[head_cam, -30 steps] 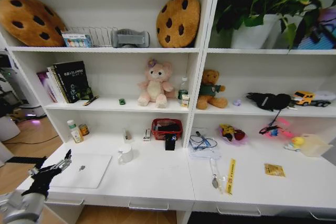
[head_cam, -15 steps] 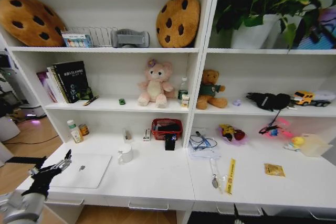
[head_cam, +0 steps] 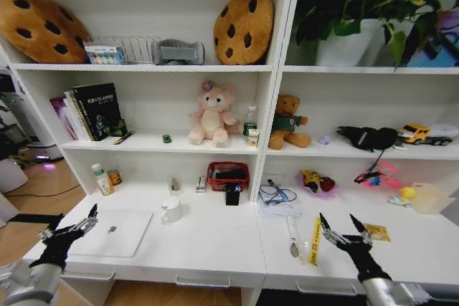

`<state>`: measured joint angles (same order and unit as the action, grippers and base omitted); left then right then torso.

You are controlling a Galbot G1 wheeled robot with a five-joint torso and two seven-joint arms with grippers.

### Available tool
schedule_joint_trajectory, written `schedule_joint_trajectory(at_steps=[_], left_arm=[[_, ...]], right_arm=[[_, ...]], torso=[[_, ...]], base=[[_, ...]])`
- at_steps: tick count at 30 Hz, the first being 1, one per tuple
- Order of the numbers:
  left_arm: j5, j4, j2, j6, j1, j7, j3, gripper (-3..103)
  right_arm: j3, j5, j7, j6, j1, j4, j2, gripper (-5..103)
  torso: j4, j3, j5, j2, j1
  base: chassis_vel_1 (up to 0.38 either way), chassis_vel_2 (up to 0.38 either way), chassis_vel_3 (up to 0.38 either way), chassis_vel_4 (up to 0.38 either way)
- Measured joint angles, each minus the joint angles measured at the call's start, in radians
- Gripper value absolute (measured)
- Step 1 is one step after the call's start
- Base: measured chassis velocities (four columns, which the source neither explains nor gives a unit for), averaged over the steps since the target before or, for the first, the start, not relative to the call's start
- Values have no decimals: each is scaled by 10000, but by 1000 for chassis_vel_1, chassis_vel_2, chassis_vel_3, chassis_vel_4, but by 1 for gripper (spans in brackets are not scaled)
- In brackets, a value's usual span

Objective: Organize the objects on the table.

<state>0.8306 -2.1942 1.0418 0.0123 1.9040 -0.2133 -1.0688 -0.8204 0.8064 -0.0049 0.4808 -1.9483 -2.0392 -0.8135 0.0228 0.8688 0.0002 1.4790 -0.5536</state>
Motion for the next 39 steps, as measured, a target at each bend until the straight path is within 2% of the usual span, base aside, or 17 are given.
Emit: schedule_joint_trajectory(at_steps=[1, 2, 3, 8, 14, 16, 19, 28, 39], left_arm=[[0, 0, 0, 0, 0, 0, 0, 100], [0, 0, 0, 0, 0, 0, 0, 100], [0, 0, 0, 0, 0, 0, 0, 100], [0, 0, 0, 1, 0, 0, 0, 100], [0, 0, 0, 1, 0, 0, 0, 100], [0, 0, 0, 1, 0, 0, 0, 100], [0, 0, 0, 0, 0, 0, 0, 100], [0, 0, 0, 1, 0, 0, 0, 100], [0, 0, 0, 1, 0, 0, 0, 100]], right_arm=[[-80, 331, -653, 39, 293, 302, 157, 100], [-80, 331, -653, 39, 293, 302, 157, 100], [-134, 443, -1003, 4, 586, 645, 299, 100], [-302, 477, -1136, -89, 1021, 1244, 606, 100], [-628, 281, -462, -228, 991, 1260, 676, 100], [-782, 50, -1, -382, 672, 806, 524, 100], [-907, -239, 283, -488, 366, 391, 333, 100], [-843, -1016, 747, -475, -35, 53, -259, 100], [-854, -1160, 886, -465, -3, 115, -326, 100]], torso=[[0, 0, -2, 1, 0], [0, 0, -2, 1, 0], [1, 0, -1, 1, 0], [0, 0, 0, 0, -1], [0, -1, -1, 0, 0], [1, -1, -1, 1, 0], [1, -2, -5, 3, 1], [1, -2, -2, 3, 2], [0, -2, -3, 2, 2]], base=[[0, 0, 0, 0], [0, 0, 0, 0], [0, 0, 0, 0], [0, 0, 0, 0], [0, 0, 0, 0], [0, 0, 0, 0], [0, 0, 0, 0], [0, 0, 0, 0], [0, 0, 0, 0]])
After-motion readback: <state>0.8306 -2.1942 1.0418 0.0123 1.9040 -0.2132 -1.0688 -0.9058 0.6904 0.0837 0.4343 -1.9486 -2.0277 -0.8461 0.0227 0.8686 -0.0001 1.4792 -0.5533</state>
